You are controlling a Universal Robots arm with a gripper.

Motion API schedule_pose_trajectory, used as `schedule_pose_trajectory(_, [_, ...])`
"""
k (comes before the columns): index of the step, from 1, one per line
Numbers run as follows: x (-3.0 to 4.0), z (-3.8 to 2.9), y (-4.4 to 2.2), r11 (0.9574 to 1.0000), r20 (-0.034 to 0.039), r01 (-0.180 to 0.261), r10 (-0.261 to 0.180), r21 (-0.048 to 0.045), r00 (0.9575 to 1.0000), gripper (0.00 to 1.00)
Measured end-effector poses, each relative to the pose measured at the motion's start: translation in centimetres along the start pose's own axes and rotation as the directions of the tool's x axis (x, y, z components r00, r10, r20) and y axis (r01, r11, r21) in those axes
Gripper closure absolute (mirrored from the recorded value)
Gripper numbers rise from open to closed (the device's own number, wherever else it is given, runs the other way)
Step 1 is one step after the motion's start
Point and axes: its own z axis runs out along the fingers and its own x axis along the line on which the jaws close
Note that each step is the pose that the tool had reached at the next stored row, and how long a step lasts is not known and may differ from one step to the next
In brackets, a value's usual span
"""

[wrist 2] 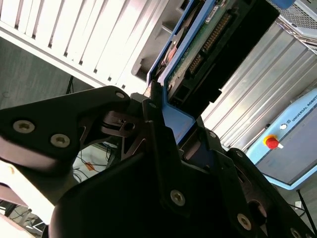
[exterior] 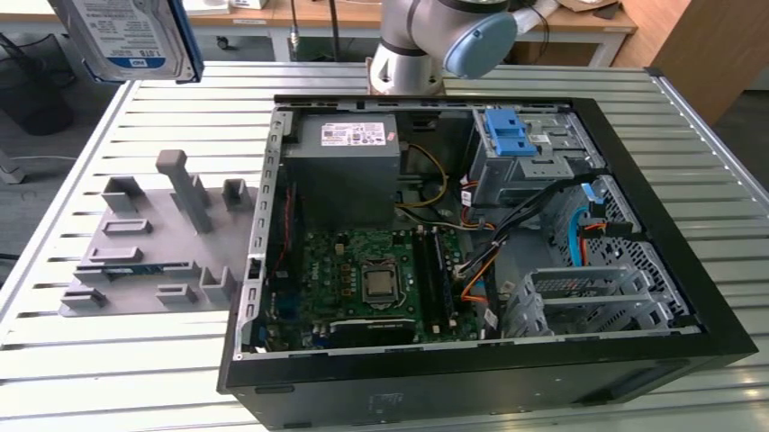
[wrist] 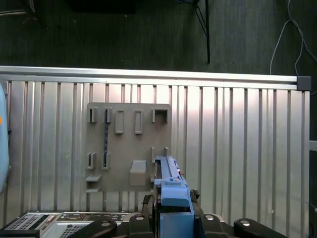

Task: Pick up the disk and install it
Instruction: 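Pick up the disk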

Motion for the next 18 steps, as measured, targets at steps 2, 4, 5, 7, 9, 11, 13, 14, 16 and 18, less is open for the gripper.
schedule_pose_trajectory(2, [0.0, 0.0, 0.0, 1.0, 0.0, 0.0, 0.0, 0.0, 1.0, 0.64])
schedule_pose_trajectory(4, [0.0, 0.0, -0.01, 1.0, 0.0, 0.0, 0.0, 0.0, 1.0, 0.64])
schedule_pose_trajectory(5, [0.0, 0.0, -0.01, 1.0, 0.0, 0.0, 0.0, -0.0001, 1.0, 0.64])
schedule_pose_trajectory(7, [0.01, 0.0, -0.06, 1.0, 0.0, 0.0, 0.0, 0.0, 1.0, 0.64])
schedule_pose_trajectory(9, [0.01, 0.0, -0.09, 1.0, 0.0, 0.0, 0.0, -0.0001, 1.0, 0.64])
schedule_pose_trajectory(11, [0.01, -0.01, -0.14, 1.0, 0.0, 0.0, 0.0, -0.0001, 1.0, 0.64])
schedule_pose_trajectory(13, [0.01, -0.01, -0.21, 1.0, -0.0001, 0.0, 0.0, -0.0001, 1.0, 0.64])
schedule_pose_trajectory(14, [0.01, -0.01, -0.25, 1.0, 0.0, 0.0, 0.0, -0.0001, 1.0, 0.64])
schedule_pose_trajectory(16, [0.02, -0.01, -0.32, 1.0, 0.0, 0.0, 0.0, -0.0001, 1.0, 0.64])
schedule_pose_trajectory(18, [0.02, -0.01, -0.4, 1.0, 0.0, 0.0, 0.0, -0.0001, 1.0, 0.64])
